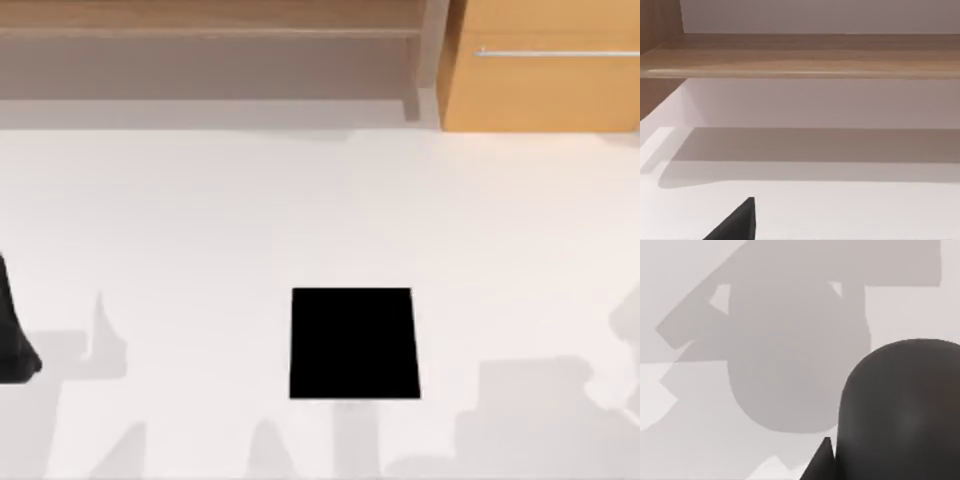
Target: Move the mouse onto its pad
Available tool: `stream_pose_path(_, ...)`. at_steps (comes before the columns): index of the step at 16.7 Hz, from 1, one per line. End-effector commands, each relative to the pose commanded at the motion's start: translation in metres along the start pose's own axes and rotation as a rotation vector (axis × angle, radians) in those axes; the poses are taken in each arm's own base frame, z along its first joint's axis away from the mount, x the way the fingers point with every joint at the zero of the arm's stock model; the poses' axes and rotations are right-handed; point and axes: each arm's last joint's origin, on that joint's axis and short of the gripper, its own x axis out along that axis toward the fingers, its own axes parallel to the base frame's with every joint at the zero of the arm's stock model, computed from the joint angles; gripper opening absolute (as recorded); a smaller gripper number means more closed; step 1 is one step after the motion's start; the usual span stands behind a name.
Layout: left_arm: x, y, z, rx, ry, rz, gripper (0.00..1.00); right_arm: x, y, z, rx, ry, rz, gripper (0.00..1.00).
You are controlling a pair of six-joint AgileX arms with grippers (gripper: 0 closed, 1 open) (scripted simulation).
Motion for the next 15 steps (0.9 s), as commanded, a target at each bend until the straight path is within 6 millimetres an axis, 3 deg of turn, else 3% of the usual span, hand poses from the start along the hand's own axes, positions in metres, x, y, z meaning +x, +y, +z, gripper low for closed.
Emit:
stream_pose_path(5, 0.000, 0.000, 0.000, 0.000, 0.000, 0.000, 1.00, -0.049, 0.005, -0.004, 0.015, -0.008, -0.011, 0.00)
stream_pose_path(11, 0.000, 0.000, 0.000, 0.000, 0.000, 0.000, 1.00, -0.052, 0.005, -0.003, 0.013, -0.009, -0.012, 0.00)
stream_pose_path(15, 0.000, 0.000, 0.000, 0.000, 0.000, 0.000, 1.00, -0.058, 0.001, 0.024, -0.174, -0.007, -0.012, 0.00)
